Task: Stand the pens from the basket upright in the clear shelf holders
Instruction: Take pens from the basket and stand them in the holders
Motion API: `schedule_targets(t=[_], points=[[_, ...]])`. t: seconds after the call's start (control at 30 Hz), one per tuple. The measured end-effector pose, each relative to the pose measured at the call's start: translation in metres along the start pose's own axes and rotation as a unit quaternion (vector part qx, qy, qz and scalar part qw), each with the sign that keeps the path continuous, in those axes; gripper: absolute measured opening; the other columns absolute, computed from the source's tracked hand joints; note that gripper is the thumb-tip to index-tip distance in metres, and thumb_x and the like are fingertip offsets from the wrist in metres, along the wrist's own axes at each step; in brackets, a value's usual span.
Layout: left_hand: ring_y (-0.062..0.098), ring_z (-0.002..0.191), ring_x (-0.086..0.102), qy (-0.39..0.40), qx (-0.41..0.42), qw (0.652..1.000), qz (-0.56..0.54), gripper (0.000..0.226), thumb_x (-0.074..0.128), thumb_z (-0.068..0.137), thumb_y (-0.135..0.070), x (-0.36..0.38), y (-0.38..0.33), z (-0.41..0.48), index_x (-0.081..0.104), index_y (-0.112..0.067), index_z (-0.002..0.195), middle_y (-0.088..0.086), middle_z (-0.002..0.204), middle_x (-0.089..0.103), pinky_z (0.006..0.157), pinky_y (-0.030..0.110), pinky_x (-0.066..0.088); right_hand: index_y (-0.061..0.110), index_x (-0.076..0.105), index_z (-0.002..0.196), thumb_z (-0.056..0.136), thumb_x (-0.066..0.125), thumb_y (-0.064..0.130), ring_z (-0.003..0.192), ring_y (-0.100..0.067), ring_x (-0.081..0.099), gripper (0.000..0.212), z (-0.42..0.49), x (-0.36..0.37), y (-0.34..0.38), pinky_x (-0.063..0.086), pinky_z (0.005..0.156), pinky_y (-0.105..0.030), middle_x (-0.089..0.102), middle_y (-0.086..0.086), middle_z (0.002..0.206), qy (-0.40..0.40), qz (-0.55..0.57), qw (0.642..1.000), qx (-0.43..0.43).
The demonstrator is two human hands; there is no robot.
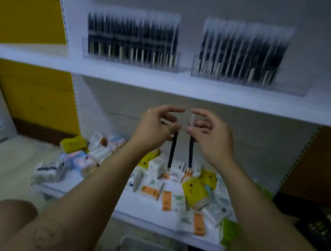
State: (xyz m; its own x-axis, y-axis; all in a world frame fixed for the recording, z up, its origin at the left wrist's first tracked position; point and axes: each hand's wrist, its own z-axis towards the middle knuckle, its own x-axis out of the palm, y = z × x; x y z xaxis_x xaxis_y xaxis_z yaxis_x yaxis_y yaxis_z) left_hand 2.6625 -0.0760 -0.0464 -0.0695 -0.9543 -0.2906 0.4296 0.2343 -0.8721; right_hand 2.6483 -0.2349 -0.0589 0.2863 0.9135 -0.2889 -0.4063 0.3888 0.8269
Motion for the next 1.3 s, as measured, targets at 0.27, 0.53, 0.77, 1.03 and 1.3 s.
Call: schedule_targets(t=[0.27, 0.53, 0.77, 1.03, 1.3], points=[[0.019, 0.078, 0.069, 0.006, 0.133, 0.99, 0.038, 0.032, 0.069, 0.087, -0.013, 0.023, -0.124, 0.051, 0.062, -0.026, 0.114, 0.001, 0.097, 0.065, 0.066, 0.037, 0.061, 0.029, 0.061, 0.113, 0.083, 0.073, 0.009, 0.083, -0.013, 0.07, 0.038, 0.036, -0.093, 0.083, 0.059, 0.077, -0.031, 0.066, 0.0, 0.101, -0.086, 0.015, 0.994, -0.066], [0.007, 0.076, 0.068, 0.009, 0.218, 0.972, 0.081, 0.026, 0.075, 0.081, -0.021, 0.063, -0.203, 0.114, 0.063, -0.029, 0.103, -0.007, 0.085, 0.07, 0.073, 0.033, 0.06, 0.03, 0.063, 0.111, 0.085, 0.07, 0.009, 0.085, -0.018, 0.068, 0.034, 0.087, -0.169, 0.112, 0.06, 0.077, -0.037, 0.061, 0.005, 0.099, -0.164, -0.009, 0.98, -0.115], [0.005, 0.078, 0.065, -0.007, 0.274, 0.958, 0.09, 0.023, 0.073, 0.083, -0.021, 0.105, -0.222, 0.166, 0.061, -0.027, 0.101, -0.008, 0.098, 0.063, 0.069, 0.022, 0.057, 0.028, 0.061, 0.116, 0.086, 0.07, 0.013, 0.083, -0.017, 0.068, 0.035, 0.135, -0.222, 0.092, 0.06, 0.078, -0.038, 0.062, 0.003, 0.1, -0.224, -0.054, 0.965, -0.125], [-0.003, 0.073, 0.061, -0.019, 0.305, 0.947, 0.095, 0.02, 0.074, 0.083, -0.02, 0.148, -0.227, 0.22, 0.061, -0.024, 0.097, -0.013, 0.087, 0.06, 0.054, 0.004, 0.047, 0.031, 0.059, 0.109, 0.086, 0.069, 0.011, 0.084, -0.018, 0.069, 0.032, 0.185, -0.253, 0.05, 0.059, 0.077, -0.044, 0.06, 0.005, 0.096, -0.274, -0.029, 0.954, -0.121], [0.004, 0.076, 0.064, -0.005, 0.292, 0.945, 0.145, 0.02, 0.075, 0.082, -0.02, 0.172, -0.208, 0.25, 0.063, -0.022, 0.099, -0.007, 0.09, 0.063, 0.065, 0.019, 0.054, 0.027, 0.059, 0.111, 0.087, 0.068, 0.006, 0.083, -0.02, 0.071, 0.033, 0.216, -0.254, 0.021, 0.061, 0.071, -0.034, 0.064, -0.008, 0.101, -0.273, 0.029, 0.956, -0.107]])
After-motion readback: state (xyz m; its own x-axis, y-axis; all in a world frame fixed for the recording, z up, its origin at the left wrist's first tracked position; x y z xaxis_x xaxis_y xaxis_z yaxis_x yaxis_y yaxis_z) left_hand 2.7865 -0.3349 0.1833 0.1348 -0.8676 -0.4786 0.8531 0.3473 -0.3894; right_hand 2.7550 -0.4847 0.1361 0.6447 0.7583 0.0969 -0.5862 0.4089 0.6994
